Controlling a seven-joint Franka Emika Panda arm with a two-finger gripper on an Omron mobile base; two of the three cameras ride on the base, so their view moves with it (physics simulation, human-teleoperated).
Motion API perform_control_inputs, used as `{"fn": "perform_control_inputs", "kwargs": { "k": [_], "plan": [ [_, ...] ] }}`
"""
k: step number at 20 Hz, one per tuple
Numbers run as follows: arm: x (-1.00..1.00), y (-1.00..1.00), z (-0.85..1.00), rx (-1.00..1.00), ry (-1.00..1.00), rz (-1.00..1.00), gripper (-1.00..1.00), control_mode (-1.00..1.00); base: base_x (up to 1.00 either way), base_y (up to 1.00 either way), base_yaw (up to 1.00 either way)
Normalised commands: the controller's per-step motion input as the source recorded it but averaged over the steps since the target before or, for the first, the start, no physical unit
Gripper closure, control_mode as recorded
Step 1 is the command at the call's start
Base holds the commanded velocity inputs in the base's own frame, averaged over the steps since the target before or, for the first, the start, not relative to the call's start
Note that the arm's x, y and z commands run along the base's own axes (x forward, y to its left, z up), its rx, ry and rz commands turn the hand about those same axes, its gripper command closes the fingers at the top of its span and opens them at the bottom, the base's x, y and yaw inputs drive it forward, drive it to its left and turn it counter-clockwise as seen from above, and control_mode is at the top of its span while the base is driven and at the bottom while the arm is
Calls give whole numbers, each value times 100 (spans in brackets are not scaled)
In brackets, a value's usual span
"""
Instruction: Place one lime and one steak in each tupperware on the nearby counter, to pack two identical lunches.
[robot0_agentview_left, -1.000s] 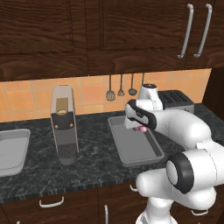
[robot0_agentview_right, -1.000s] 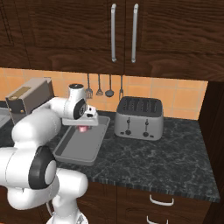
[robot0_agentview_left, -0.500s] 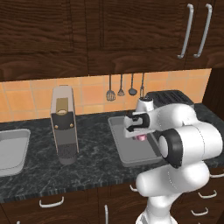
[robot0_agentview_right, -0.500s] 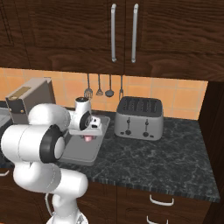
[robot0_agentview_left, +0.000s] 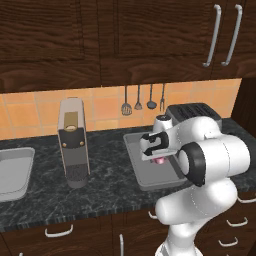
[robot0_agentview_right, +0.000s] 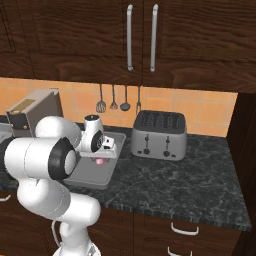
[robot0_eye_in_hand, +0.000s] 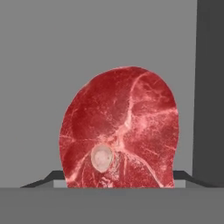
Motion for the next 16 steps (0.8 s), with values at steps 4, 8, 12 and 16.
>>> {"fn": "perform_control_inputs", "kwargs": {
  "k": [4,8,12,16],
  "plan": [
    [1,0,0,0,0,0,-100,-100,0,0,0],
    [0,0,13,0,0,0,-100,-100,0,0,0],
    [-13,0,57,3,0,0,-100,-100,0,0,0],
    [-66,-7,77,3,3,1,-100,-100,0,0,0]
  ]
}}
